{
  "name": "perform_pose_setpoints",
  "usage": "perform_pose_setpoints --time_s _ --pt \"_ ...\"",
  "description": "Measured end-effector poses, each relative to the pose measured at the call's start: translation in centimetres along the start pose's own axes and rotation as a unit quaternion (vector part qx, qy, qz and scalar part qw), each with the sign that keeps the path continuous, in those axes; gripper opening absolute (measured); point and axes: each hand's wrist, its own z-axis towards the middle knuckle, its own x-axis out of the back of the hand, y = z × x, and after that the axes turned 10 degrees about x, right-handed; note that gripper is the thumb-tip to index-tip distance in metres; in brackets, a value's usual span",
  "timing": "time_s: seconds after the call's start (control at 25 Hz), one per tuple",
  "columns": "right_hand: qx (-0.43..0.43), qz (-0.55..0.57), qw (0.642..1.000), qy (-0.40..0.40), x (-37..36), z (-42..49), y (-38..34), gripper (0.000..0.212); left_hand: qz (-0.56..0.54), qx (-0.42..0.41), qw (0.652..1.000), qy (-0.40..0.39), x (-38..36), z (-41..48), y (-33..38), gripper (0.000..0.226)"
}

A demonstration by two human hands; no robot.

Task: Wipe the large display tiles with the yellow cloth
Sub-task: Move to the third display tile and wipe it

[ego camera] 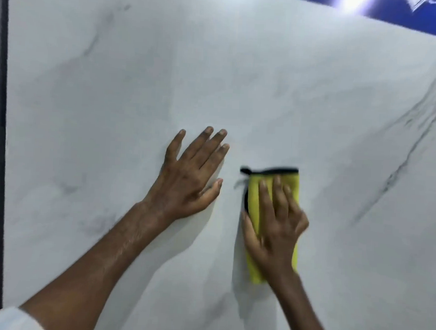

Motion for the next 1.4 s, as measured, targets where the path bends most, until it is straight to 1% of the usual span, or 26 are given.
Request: perform_pose_setpoints --time_s 0.08,0.12,0.2,0.28,0.36,0.44,0.48,0.56,0.68,0.76,0.8,0.84,0.92,1.0,1.08,1.16,1.24,1.32,1.4 --pt "-0.029 -0.025 0.998 -0.052 0.6 -8.4 -2.1 0.068 -0.062 0.028 0.997 -0.02 1.1 -5.6 1.1 0.062" --pt "-0.033 -0.023 0.997 -0.07 0.8 -10.5 -2.7 0.07 -0.078 0.032 0.996 -0.036 1.4 -8.9 1.8 0.064" --pt "-0.041 -0.014 0.996 -0.075 0.5 -9.0 -3.0 0.071 -0.055 -0.008 0.995 -0.083 1.5 -14.0 2.2 0.068" --pt "-0.06 -0.013 0.996 -0.062 0.2 -3.8 -2.5 0.071 -0.027 -0.053 0.992 -0.114 0.7 -15.8 1.7 0.069" --pt "-0.068 -0.025 0.996 -0.044 -0.1 0.2 -2.1 0.07 -0.017 -0.058 0.992 -0.106 0.1 -15.8 1.5 0.066" --pt "-0.058 -0.029 0.997 -0.028 -0.3 -0.5 -2.5 0.069 -0.009 -0.053 0.995 -0.089 -0.2 -15.8 1.9 0.064" --pt "-0.052 -0.03 0.998 -0.028 -0.4 -2.6 -2.8 0.069 -0.007 -0.051 0.995 -0.085 -0.4 -15.9 2.0 0.064" --pt "-0.047 -0.033 0.997 -0.051 -0.5 -9.5 -3.5 0.069 0.002 -0.049 0.996 -0.08 -0.5 -16.2 1.9 0.065" --pt "-0.074 -0.037 0.99 -0.118 0.0 -21.5 -5.4 0.068 0.012 -0.039 0.996 -0.08 -0.4 -16.2 2.0 0.066" --pt "-0.093 -0.025 0.984 -0.149 0.7 -26.1 -6.4 0.067 0.009 -0.043 0.996 -0.083 -0.4 -15.9 2.0 0.066" --pt "-0.098 -0.021 0.983 -0.152 0.8 -26.5 -6.6 0.067 0.001 -0.045 0.995 -0.083 -0.3 -15.9 2.0 0.065" --pt "-0.099 -0.01 0.985 -0.144 0.6 -25.9 -6.5 0.068 -0.011 -0.04 0.995 -0.085 0.0 -16.2 1.9 0.064" --pt "-0.075 0.01 0.991 -0.11 0.3 -22.0 -5.9 0.069 -0.02 0.006 0.996 -0.09 1.1 -18.2 1.9 0.064" --pt "-0.046 0.013 0.996 -0.071 -0.3 -16.1 -5.5 0.07 0.008 0.058 0.993 -0.104 1.8 -21.5 2.0 0.071" --pt "-0.036 0.016 0.999 -0.038 -1.1 -11.3 -5.9 0.069 0.047 0.062 0.989 -0.127 1.7 -24.2 1.7 0.077" --pt "-0.042 0.008 0.999 -0.021 -1.7 -11.0 -6.6 0.068 0.058 0.05 0.989 -0.126 1.1 -24.9 1.6 0.077" --pt "-0.043 0.016 0.998 -0.045 -1.7 -16.1 -8.0 0.068 0.065 0.053 0.989 -0.119 0.7 -24.9 1.7 0.076" --pt "-0.026 0.025 0.995 -0.097 -1.0 -23.5 -9.9 0.065 0.069 0.058 0.988 -0.122 0.7 -24.9 1.9 0.076" --pt "-0.031 0.03 0.989 -0.142 -0.2 -28.2 -11.1 0.062 0.056 0.047 0.988 -0.139 1.3 -24.6 1.9 0.076"
